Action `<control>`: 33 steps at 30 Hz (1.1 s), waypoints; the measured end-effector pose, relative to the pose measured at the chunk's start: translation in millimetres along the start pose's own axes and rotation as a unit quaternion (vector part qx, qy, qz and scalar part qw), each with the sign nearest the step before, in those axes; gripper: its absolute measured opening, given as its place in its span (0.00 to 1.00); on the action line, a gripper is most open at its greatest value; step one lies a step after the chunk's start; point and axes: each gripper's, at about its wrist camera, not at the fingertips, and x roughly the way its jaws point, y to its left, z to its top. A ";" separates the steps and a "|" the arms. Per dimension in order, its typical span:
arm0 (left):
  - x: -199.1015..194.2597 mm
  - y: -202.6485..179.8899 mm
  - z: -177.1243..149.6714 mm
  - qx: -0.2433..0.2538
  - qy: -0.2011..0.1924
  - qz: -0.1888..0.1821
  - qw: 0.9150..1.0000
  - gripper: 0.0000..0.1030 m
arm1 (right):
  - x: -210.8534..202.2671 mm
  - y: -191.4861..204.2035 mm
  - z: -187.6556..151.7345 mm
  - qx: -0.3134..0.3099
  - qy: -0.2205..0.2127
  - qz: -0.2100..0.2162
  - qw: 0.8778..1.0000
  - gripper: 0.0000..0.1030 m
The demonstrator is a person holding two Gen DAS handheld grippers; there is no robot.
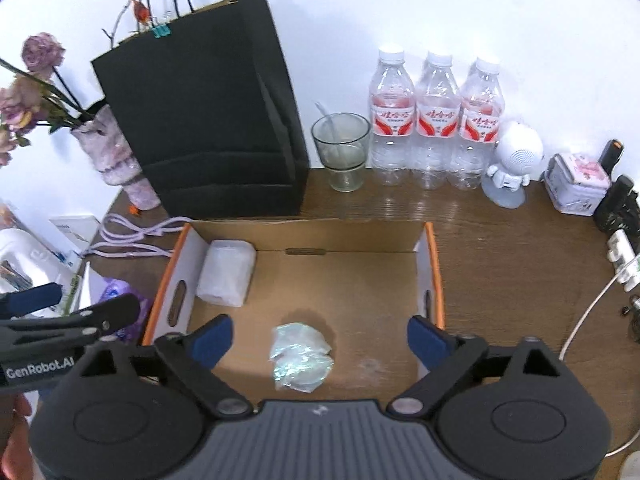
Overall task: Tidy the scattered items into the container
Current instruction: 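Withdraw both open tools back toward the scattered items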
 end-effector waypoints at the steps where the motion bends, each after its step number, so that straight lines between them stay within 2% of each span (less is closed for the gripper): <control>1: -0.4 0.8 -5.3 0.000 -0.007 0.002 1.000 1.00 | 1.7 0.2 -4.8 0.002 0.000 0.002 1.000 1.00; 4: -1.4 2.8 -22.3 0.009 -0.032 0.000 0.999 1.00 | 4.9 0.1 -19.6 0.001 -0.015 0.005 1.000 1.00; 9: -5.2 3.6 -52.2 0.019 -0.086 -0.003 0.996 1.00 | 5.7 -3.7 -45.4 -0.008 -0.067 0.013 0.998 1.00; 14: -11.0 4.7 -80.7 0.018 -0.140 -0.006 0.990 1.00 | -1.2 3.8 -77.6 -0.054 -0.159 -0.014 0.986 1.00; 17: -21.9 2.4 -108.6 0.020 -0.205 -0.004 0.979 1.00 | -13.4 4.6 -103.8 -0.064 -0.240 -0.003 0.969 1.00; 20: -36.3 -1.8 -143.2 0.032 -0.279 -0.019 0.959 1.00 | -26.1 3.0 -134.1 -0.071 -0.306 0.024 0.949 1.00; 24: -50.5 -0.5 -183.1 0.030 -0.334 -0.033 0.942 1.00 | -32.5 2.4 -170.7 -0.069 -0.338 0.017 0.939 1.00; 27: -54.1 2.0 -213.4 0.021 -0.339 -0.045 0.939 1.00 | -36.5 -3.3 -205.2 -0.063 -0.360 0.043 0.930 1.00; 29: -55.3 5.1 -237.4 0.017 -0.327 -0.056 0.943 1.00 | -39.9 -9.3 -233.1 -0.057 -0.373 0.072 0.923 1.00; 31: -56.7 5.9 -265.6 0.025 -0.317 -0.072 0.945 1.00 | -42.0 -14.4 -257.9 -0.058 -0.370 0.068 0.925 1.00; 33: -57.1 2.1 -293.9 0.042 -0.306 -0.087 0.947 1.00 | -44.1 -19.7 -284.3 -0.054 -0.366 0.044 0.928 1.00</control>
